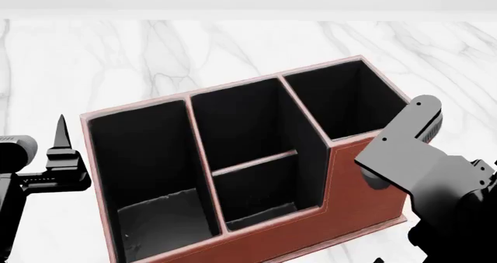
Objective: Pick up the book and place it in the left compartment of the caddy.
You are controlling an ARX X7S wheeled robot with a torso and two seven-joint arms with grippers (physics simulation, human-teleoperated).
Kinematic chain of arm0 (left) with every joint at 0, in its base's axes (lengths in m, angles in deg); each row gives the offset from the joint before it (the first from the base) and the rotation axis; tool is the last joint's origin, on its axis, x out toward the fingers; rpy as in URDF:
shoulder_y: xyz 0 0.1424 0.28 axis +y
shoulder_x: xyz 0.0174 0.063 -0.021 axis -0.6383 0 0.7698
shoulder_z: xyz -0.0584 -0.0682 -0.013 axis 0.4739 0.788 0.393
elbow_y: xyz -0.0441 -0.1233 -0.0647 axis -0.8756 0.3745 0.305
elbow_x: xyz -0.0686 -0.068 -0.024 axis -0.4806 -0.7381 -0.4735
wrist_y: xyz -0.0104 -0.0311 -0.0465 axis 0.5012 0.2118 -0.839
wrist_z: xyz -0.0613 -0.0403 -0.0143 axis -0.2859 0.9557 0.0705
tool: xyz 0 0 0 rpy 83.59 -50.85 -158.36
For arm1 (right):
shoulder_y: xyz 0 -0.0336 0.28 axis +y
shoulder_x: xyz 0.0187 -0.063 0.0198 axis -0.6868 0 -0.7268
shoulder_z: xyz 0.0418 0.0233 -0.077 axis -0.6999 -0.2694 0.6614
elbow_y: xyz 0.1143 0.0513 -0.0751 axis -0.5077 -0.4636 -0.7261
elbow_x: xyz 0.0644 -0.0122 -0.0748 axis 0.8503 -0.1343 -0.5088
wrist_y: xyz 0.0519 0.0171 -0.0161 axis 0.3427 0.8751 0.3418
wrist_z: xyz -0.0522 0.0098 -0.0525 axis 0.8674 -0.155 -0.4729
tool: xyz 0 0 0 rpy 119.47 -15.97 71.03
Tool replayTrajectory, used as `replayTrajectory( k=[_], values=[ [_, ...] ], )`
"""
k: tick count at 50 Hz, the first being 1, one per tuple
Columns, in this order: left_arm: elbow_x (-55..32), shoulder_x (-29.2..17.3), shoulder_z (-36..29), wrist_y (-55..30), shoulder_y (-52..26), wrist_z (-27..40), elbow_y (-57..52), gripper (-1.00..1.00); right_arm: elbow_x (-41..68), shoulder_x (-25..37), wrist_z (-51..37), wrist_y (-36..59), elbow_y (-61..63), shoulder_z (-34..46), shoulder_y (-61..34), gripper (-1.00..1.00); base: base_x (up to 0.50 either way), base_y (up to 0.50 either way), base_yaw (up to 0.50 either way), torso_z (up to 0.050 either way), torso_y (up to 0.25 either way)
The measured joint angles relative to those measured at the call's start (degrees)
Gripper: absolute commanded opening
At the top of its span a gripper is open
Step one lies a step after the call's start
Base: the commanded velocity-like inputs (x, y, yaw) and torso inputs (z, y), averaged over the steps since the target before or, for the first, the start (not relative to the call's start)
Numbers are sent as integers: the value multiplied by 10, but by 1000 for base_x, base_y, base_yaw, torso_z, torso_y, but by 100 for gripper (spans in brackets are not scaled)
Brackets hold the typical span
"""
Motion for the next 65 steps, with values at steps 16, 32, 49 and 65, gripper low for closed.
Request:
replayTrajectory(
  k=[16, 32, 49, 65],
  values=[
    [-3, -3, -3, 1, -1, 3, 0, 100, -26, 4, -7, -15, -15, 64, -20, 100, 0, 0, 0, 0, 0],
    [-7, -6, -4, 2, -2, 6, 1, 100, -63, -8, 13, -50, -29, 103, -9, 100, 0, 0, 0, 0, 0],
    [-12, -9, -5, 1, -3, 10, -1, 100, -81, -20, 35, -82, -40, 132, 26, 100, 0, 0, 0, 0, 0],
    [-15, -12, -9, 1, -3, 14, -3, 100, -98, -26, 49, -102, -48, 148, 41, 100, 0, 0, 0, 0, 0]
  ],
)
